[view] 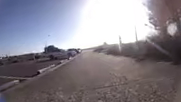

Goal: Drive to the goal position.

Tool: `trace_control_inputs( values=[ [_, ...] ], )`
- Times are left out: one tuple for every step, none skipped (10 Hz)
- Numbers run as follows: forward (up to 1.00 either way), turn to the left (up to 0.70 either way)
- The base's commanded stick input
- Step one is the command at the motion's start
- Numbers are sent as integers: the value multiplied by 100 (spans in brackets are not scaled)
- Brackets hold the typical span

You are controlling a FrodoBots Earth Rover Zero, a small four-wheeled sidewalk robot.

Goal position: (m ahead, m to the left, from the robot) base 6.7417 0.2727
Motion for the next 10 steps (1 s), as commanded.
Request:
trace_control_inputs(
  values=[
    [70, 0],
    [70, 0],
    [70, 0],
    [70, 0],
    [70, 0],
    [70, 0],
    [70, 0],
    [70, 0],
    [70, 0],
    [70, 0]
  ],
)
